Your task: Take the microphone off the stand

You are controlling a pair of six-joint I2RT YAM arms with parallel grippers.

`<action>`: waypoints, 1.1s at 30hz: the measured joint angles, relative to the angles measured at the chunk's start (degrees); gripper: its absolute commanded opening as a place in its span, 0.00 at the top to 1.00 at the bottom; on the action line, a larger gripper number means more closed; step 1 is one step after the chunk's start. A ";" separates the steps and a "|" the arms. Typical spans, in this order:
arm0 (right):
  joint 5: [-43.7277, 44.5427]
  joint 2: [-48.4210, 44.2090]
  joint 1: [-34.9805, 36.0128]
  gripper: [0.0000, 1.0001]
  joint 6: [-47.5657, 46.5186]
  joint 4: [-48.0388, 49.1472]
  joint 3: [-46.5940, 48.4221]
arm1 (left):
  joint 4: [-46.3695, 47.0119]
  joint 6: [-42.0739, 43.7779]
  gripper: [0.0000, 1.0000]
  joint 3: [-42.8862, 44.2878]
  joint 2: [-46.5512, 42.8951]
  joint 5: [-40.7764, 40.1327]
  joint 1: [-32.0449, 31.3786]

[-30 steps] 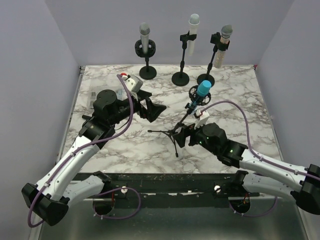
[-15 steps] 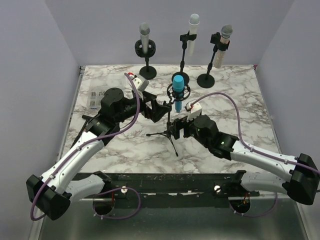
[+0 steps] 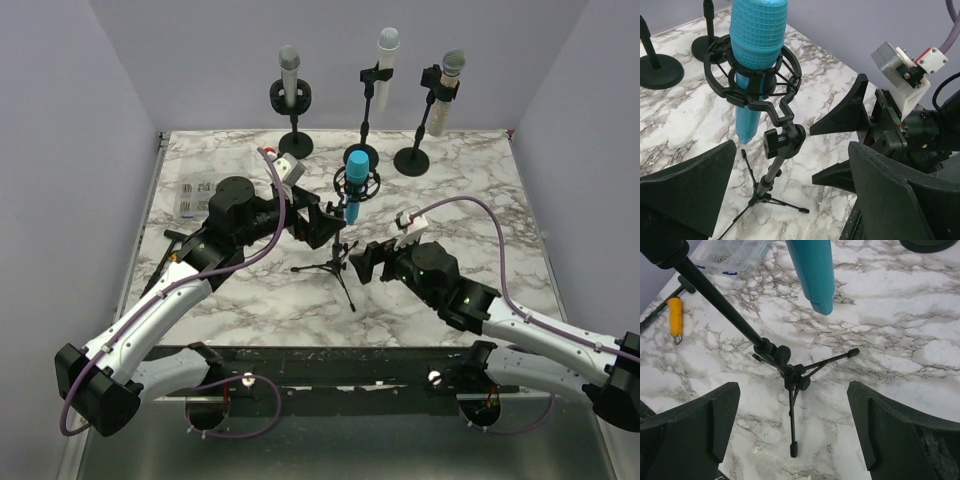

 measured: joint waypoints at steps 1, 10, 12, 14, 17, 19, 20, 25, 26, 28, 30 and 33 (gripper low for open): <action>-0.28 -0.74 -0.55 0.02 1.18 -0.04 -0.44 | -0.20 0.04 0.05 0.00 0.00 -0.22 -0.20; -21.00 5.57 -18.05 0.09 11.06 0.50 0.48 | -3.48 2.21 0.06 0.22 0.28 -3.87 -2.32; -26.27 7.78 -19.06 0.14 12.33 1.03 0.94 | -4.07 2.80 0.07 0.22 0.39 -4.70 -2.93; -32.24 10.56 -19.26 0.14 13.44 1.62 2.10 | -4.39 3.26 0.07 0.26 0.42 -5.25 -3.34; -36.09 11.58 -19.21 0.13 13.70 1.05 3.54 | -5.29 4.07 0.07 0.57 0.44 -6.21 -3.52; -35.39 10.23 -19.26 0.12 12.98 -1.64 5.68 | -5.97 4.66 0.06 0.79 0.35 -6.88 -3.54; -33.88 9.31 -19.26 0.12 12.35 -3.78 7.54 | -6.21 4.79 0.06 0.85 0.31 -7.21 -3.58; -24.92 4.85 -19.26 0.11 8.07 -11.47 18.71 | -6.88 5.86 0.05 0.94 -0.61 -8.66 -3.63; -22.75 4.11 -19.28 0.11 6.56 -12.63 21.35 | -6.91 5.95 0.05 0.94 -0.83 -8.96 -3.63; -19.65 3.74 -19.28 0.12 4.13 -13.64 25.79 | -6.91 6.21 0.05 0.94 -1.18 -9.46 -3.63; -17.84 4.50 -19.30 0.14 1.99 -13.94 29.49 | -6.91 6.49 0.05 0.94 -1.55 -10.12 -3.63; -17.11 7.54 -19.34 0.20 -0.52 -13.81 35.04 | -6.93 7.04 0.05 0.94 -2.23 -11.19 -3.65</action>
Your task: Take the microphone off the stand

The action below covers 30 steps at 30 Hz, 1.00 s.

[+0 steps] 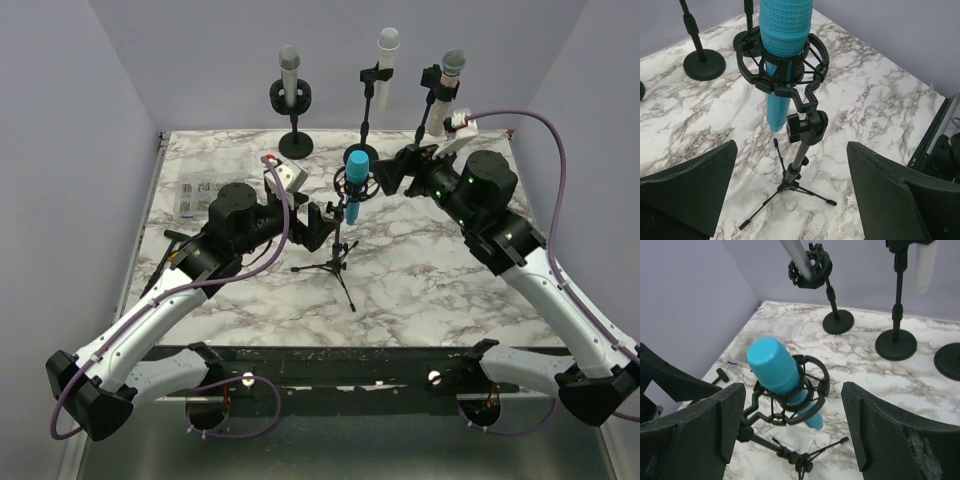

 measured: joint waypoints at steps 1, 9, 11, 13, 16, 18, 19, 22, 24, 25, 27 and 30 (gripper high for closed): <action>-0.07 1.36 0.00 0.21 -0.61 0.07 1.55 | 0.00 0.15 0.05 0.00 -0.22 -0.35 -0.02; -0.02 11.93 1.49 0.20 -2.36 -1.77 9.46 | 0.07 2.10 0.05 0.00 -2.19 -3.61 -0.04; 1.53 12.74 3.56 0.20 -2.84 -2.38 10.23 | 0.04 2.40 0.05 0.00 -2.27 -3.96 -0.02; 3.74 13.51 6.25 0.21 -3.78 -3.06 11.69 | 0.04 2.60 0.05 -0.02 -2.27 -4.00 -0.04; 9.35 14.53 9.97 0.21 -4.76 -3.58 12.87 | 0.04 2.64 0.05 -0.02 -2.29 -4.00 -0.04; 13.18 14.86 11.45 0.21 -5.42 -3.89 13.00 | 0.04 2.67 0.05 -0.02 -2.29 -4.00 -0.04; 14.56 14.91 11.72 0.22 -5.66 -4.20 13.00 | 0.04 2.69 0.05 -0.02 -2.29 -4.00 -0.04; 17.68 14.95 12.07 0.23 -6.38 -4.83 13.00 | 0.02 2.84 0.05 0.00 -2.29 -4.00 -0.02; 19.21 15.06 12.13 0.23 -6.88 -5.05 13.00 | 0.00 2.89 0.05 0.00 -2.29 -4.00 -0.04; 19.87 15.21 12.26 0.23 -7.15 -5.22 13.00 | -0.02 3.02 0.05 0.00 -2.29 -4.00 -0.04; 20.61 15.76 12.59 0.23 -7.65 -5.55 13.00 | -0.07 3.13 0.05 -0.02 -2.29 -4.00 -0.02; 20.83 17.11 12.87 0.24 -8.28 -5.79 13.00 | -0.11 3.50 0.05 0.00 -2.27 -4.00 -0.02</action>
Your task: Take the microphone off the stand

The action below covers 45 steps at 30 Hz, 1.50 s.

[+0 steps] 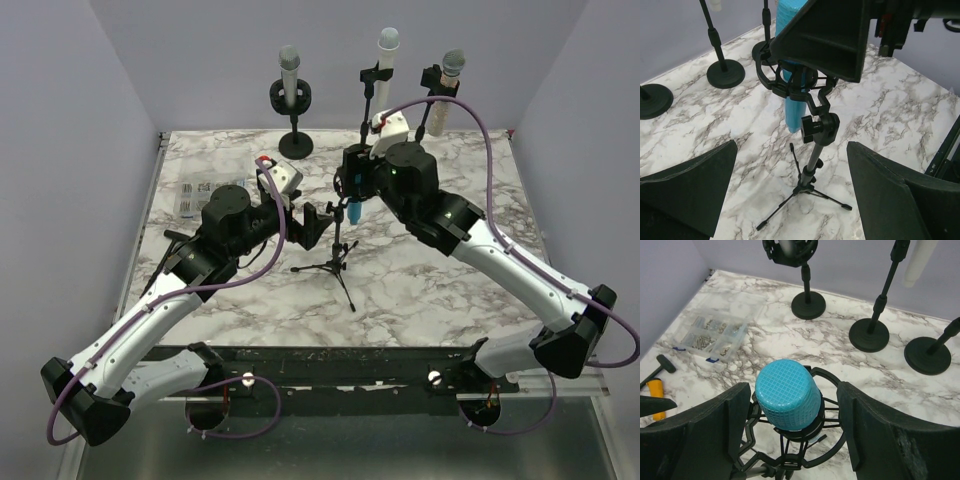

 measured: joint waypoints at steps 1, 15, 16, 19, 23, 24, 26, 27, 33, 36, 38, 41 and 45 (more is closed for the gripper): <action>0.07 0.55 0.00 0.26 -0.17 -0.09 0.00 | 0.00 0.09 0.05 -0.02 0.00 0.00 0.00; 0.33 2.54 0.11 0.65 -1.03 -1.18 0.85 | -0.26 0.39 0.05 0.02 2.16 0.09 0.00; 0.33 2.54 0.13 0.67 -1.01 -1.86 1.29 | -0.26 0.37 0.05 0.02 2.38 0.13 0.00; 0.33 2.58 0.22 0.69 -1.36 -4.46 3.89 | -0.13 0.37 0.05 0.02 2.40 0.13 0.00; 0.35 2.60 0.26 0.74 -2.19 -5.25 9.90 | -0.20 0.35 0.05 0.02 2.40 0.20 0.00; 0.35 2.60 0.26 0.75 -2.32 -5.73 11.58 | -0.17 0.35 0.05 0.02 2.40 0.20 0.00; 0.33 2.67 0.26 0.77 -2.36 -6.45 14.78 | -0.15 0.35 0.05 0.02 2.40 0.20 0.00; 0.28 2.75 0.26 0.78 -2.43 -6.93 16.37 | -0.15 0.35 0.05 0.02 2.40 0.20 0.00; 0.00 2.97 0.26 0.80 -2.80 -7.63 23.74 | -0.15 0.07 0.05 0.02 2.56 0.50 0.00; -0.13 2.84 0.26 0.83 -3.28 -7.45 26.47 | -0.17 0.07 0.05 0.02 2.58 0.52 0.00; -0.33 2.19 0.26 0.85 -3.37 -6.67 26.88 | -0.17 0.04 0.05 0.02 2.58 0.57 0.00; -0.70 0.72 0.26 0.86 -3.39 -5.25 26.75 | -0.15 0.04 0.05 0.02 2.58 0.55 0.00; -0.70 -3.34 0.26 0.88 -3.91 -1.81 24.04 | -0.17 -0.07 0.05 0.02 2.58 0.72 0.00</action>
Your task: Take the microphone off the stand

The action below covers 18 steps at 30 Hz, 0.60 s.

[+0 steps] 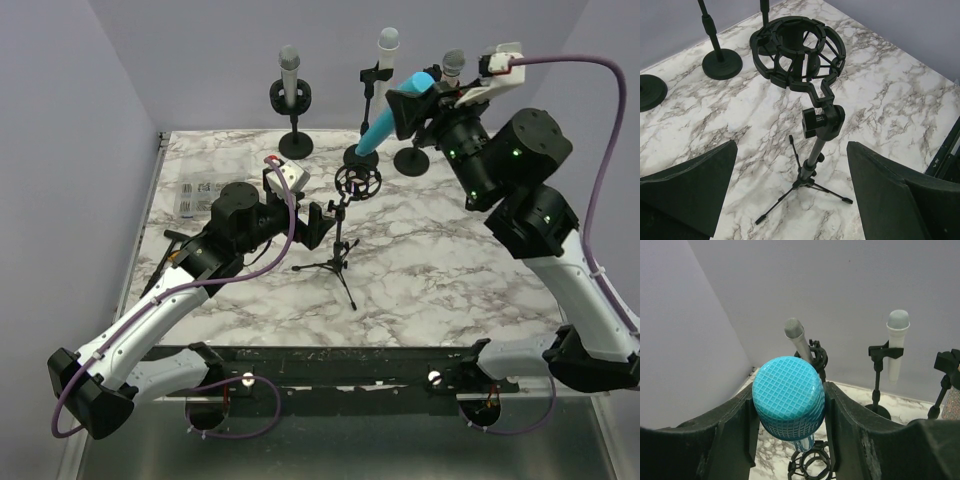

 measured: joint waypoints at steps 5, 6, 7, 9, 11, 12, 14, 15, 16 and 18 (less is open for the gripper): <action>4.50 -7.30 0.00 0.89 -2.19 3.93 -7.10 | -0.02 0.00 0.05 0.00 0.00 0.00 0.00; 6.21 -9.11 0.00 0.89 -2.84 4.76 -9.44 | -0.02 -0.02 0.05 0.00 0.00 0.00 0.00; 8.11 -10.97 0.00 0.89 -3.58 5.33 -11.89 | -0.02 0.00 0.05 0.00 0.00 0.00 0.00; 11.96 -14.23 0.00 0.89 -5.03 6.19 -16.26 | 0.00 -0.02 0.05 0.00 -0.02 -0.02 0.00; 15.85 -16.83 0.00 0.89 -6.38 7.08 -20.15 | -0.02 -0.04 0.05 0.00 -0.09 0.00 0.00; 17.84 -17.94 0.00 0.89 -7.15 7.45 -22.03 | -0.02 -0.09 0.05 0.00 -0.15 0.00 0.00; 21.70 -19.10 0.00 0.90 -8.57 7.58 -24.46 | -0.02 -0.22 0.05 0.00 -0.35 0.00 0.00; 23.87 -19.28 0.00 0.90 -9.49 7.80 -25.46 | -0.02 -0.24 0.05 0.00 -0.46 -0.02 0.00; 26.12 -19.26 0.00 0.90 -10.29 8.09 -26.67 | -0.02 -0.26 0.05 0.00 -0.63 -0.02 0.00; 30.51 -18.95 0.00 0.89 -11.80 8.55 -29.51 | 0.00 -0.28 0.05 0.00 -0.87 0.00 0.00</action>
